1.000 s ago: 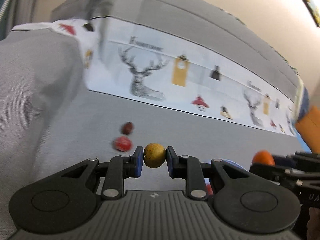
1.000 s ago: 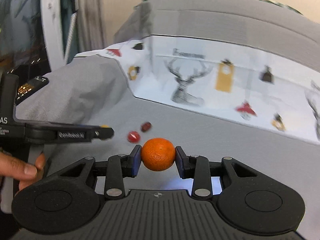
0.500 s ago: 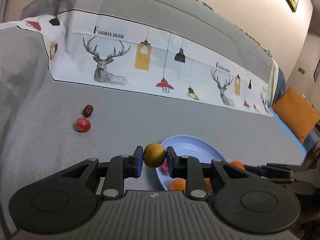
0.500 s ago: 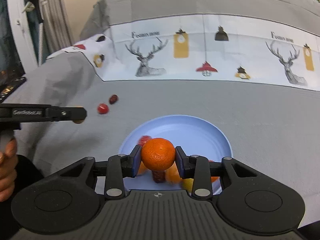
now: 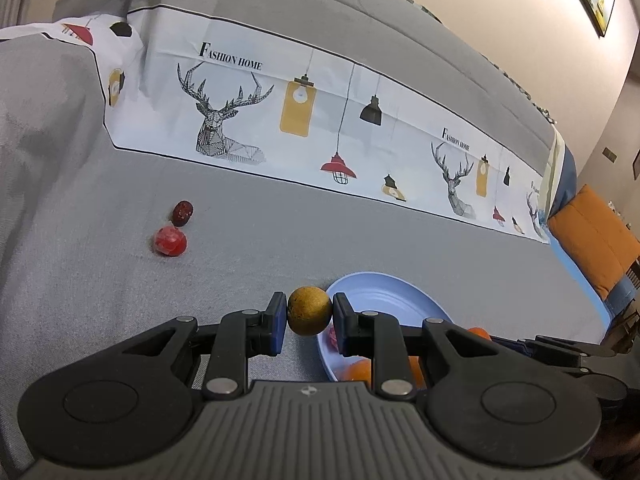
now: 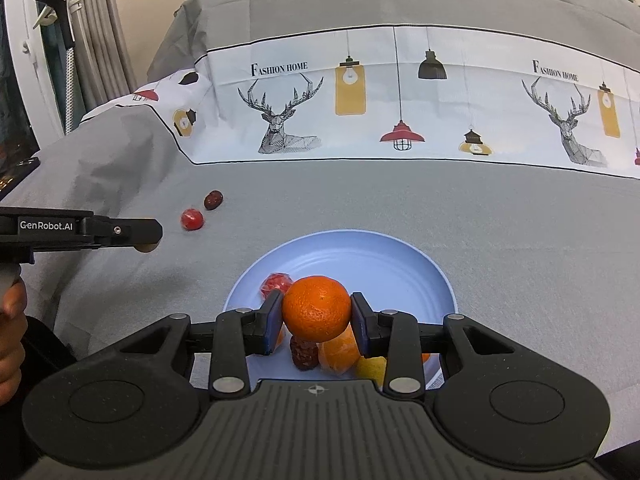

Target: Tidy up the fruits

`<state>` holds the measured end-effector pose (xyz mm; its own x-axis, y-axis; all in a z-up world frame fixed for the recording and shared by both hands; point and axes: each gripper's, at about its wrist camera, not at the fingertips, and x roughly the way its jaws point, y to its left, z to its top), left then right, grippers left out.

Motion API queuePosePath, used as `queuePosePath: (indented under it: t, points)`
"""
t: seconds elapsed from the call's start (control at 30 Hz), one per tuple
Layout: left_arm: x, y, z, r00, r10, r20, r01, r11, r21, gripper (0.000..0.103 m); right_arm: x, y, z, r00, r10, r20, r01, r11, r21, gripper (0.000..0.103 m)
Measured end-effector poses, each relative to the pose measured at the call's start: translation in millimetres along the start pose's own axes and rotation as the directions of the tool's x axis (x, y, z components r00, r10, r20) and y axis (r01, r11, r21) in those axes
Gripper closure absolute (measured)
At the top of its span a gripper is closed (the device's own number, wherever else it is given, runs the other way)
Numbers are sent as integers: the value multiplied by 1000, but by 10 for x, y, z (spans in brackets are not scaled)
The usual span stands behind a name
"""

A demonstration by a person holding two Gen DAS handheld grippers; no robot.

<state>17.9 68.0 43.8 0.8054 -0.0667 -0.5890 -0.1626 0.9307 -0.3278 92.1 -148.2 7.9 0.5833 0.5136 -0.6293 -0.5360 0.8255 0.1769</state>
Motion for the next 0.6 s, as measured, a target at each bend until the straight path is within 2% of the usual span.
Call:
queuePosePath:
  t: [0.6]
  points:
    - [13, 28, 8, 1000, -3, -5, 2, 1000, -13, 76, 49, 47, -19, 1000, -8, -17, 8, 1000, -16, 65]
